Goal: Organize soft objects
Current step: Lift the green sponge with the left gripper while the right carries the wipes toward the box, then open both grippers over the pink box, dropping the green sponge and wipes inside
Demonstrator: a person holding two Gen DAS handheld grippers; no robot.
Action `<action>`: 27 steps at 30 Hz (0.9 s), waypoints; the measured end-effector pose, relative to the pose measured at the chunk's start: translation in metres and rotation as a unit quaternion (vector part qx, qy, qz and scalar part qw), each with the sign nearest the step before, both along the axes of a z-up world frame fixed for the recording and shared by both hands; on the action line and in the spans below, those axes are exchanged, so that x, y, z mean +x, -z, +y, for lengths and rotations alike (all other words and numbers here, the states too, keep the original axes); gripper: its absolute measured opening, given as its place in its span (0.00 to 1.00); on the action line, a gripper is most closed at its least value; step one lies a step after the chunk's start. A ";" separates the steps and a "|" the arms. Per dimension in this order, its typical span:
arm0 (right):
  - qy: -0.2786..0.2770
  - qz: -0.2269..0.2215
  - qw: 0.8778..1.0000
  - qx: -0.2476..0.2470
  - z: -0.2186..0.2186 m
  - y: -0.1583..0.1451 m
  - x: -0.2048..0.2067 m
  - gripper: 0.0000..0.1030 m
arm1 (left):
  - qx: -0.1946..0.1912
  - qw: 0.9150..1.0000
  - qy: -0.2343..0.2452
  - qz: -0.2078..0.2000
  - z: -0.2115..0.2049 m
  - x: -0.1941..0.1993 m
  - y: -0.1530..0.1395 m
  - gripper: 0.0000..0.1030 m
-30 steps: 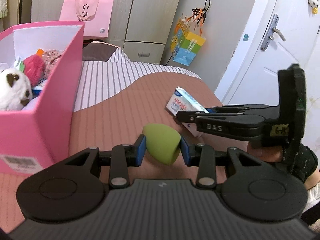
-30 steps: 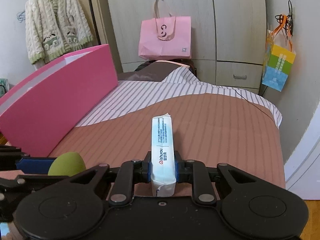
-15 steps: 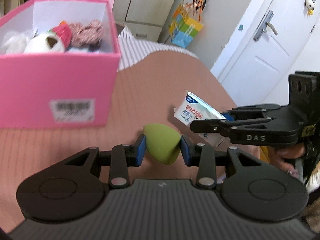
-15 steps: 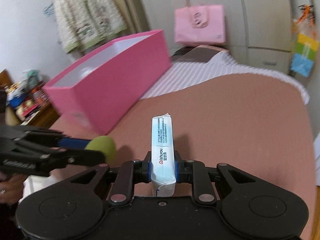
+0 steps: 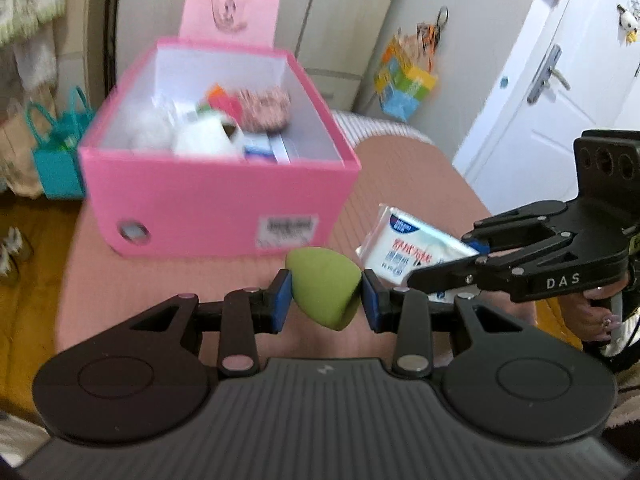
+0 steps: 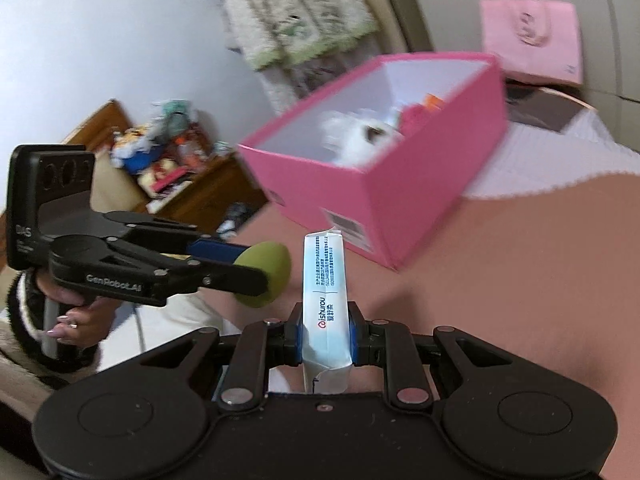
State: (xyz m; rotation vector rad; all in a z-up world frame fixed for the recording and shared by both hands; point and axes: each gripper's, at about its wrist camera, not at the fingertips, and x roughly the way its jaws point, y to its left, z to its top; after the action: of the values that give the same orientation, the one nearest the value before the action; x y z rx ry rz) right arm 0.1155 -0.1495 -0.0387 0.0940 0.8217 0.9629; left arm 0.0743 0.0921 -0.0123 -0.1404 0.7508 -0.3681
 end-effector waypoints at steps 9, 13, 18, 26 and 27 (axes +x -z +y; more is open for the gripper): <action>-0.010 -0.062 0.997 0.034 0.034 -0.051 0.022 0.23 | 0.017 0.995 -0.033 -0.093 0.024 0.010 -0.047 0.35; 0.007 -0.077 0.996 0.041 0.046 -0.063 0.045 0.23 | 0.015 0.993 -0.043 -0.113 0.034 0.033 -0.057 0.35; 0.036 -0.089 0.995 0.033 0.061 -0.064 0.076 0.23 | 0.019 0.990 -0.059 -0.128 0.045 0.071 -0.061 0.35; 0.103 -0.137 0.985 -0.035 0.087 -0.065 0.140 0.23 | 0.032 0.994 -0.071 -0.078 0.057 0.166 -0.056 0.35; 0.108 -0.144 0.982 -0.049 0.091 -0.063 0.146 0.23 | 0.037 0.995 -0.069 -0.066 0.057 0.177 -0.055 0.35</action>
State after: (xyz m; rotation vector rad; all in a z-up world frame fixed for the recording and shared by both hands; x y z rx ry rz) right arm 0.2619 -0.0588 0.0244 -0.0416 0.5765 0.7091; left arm 0.2517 0.1493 0.0427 -0.0954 0.6193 -0.2157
